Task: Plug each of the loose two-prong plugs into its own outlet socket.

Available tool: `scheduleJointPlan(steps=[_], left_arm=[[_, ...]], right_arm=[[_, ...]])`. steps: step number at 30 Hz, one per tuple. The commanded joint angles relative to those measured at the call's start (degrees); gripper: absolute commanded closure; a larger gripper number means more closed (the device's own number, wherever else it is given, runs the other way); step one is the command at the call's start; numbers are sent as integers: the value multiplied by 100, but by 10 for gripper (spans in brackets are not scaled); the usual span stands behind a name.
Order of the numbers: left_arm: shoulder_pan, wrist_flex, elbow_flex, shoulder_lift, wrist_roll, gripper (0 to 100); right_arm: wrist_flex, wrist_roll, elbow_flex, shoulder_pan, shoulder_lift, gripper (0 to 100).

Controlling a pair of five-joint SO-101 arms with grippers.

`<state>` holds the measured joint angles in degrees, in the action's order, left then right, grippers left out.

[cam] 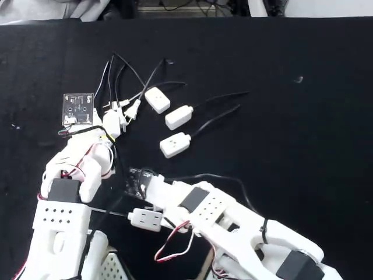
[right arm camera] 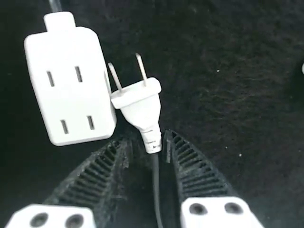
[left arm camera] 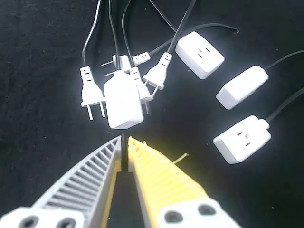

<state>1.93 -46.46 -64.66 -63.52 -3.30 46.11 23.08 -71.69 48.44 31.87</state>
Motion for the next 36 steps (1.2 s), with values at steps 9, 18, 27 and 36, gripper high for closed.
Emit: scheduleJointPlan(steps=[9, 18, 27, 36], left_arm=[[470, -431, 479, -62, -35, 970], [444, -431, 470, -62, -35, 970], [418, -440, 505, -62, -255, 970], [13, -703, 585, -62, -1090, 970]], right_arm=[[211, 255, 954, 9, -1270, 988], [1213, 290, 1481, -316, 699, 988], [1160, 492, 1675, -1345, 1666, 988], [62, -185, 1314, -1345, 1692, 988]])
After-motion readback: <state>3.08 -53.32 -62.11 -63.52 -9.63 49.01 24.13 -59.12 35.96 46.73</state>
